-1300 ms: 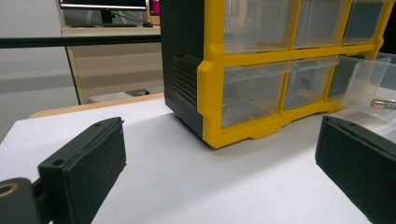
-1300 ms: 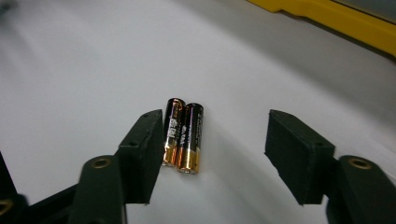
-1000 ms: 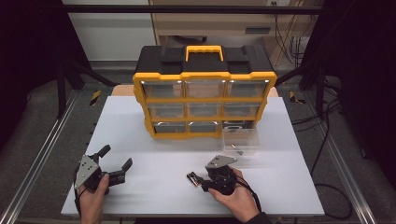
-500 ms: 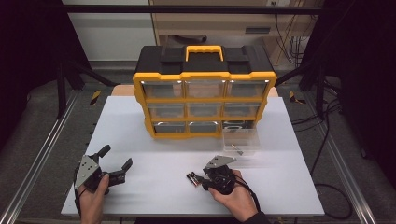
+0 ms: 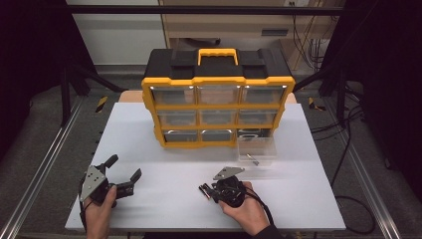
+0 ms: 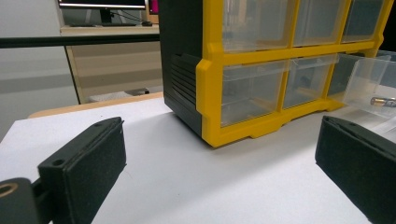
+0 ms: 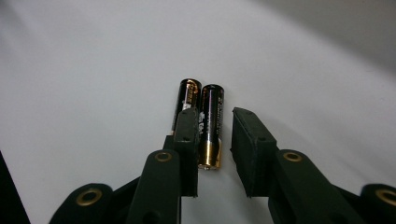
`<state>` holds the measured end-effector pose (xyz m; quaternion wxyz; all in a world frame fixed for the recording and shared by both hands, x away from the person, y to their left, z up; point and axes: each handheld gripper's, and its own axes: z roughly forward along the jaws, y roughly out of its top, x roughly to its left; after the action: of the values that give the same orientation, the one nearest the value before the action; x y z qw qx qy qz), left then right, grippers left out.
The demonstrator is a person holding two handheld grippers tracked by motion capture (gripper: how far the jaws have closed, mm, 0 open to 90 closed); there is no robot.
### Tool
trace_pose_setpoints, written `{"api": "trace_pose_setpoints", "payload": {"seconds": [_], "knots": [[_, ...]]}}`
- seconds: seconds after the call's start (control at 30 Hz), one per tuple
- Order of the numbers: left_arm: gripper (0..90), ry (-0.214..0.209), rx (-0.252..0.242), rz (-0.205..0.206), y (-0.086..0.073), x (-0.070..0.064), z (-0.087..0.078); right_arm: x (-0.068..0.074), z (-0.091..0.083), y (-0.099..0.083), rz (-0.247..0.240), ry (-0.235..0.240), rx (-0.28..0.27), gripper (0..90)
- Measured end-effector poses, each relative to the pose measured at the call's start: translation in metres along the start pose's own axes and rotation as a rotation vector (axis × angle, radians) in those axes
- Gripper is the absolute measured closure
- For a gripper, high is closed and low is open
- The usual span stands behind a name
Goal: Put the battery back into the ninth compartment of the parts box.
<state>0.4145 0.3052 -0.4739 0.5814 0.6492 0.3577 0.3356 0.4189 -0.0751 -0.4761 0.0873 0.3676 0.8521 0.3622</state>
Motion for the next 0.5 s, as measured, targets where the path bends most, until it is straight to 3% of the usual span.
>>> {"api": "trace_pose_setpoints", "payload": {"seconds": [0.33,0.5], "knots": [[1.5,0.001,0.002,-0.002,-0.0002,0.0000,0.0004,-0.0002,0.0069,-0.0013,0.002,-0.020,0.019,75.6],[1.5,0.001,0.004,-0.001,-0.0002,-0.0002,0.0005,0.0037,0.0079,-0.0031,-0.014,-0.052,0.004,76.6]]}}
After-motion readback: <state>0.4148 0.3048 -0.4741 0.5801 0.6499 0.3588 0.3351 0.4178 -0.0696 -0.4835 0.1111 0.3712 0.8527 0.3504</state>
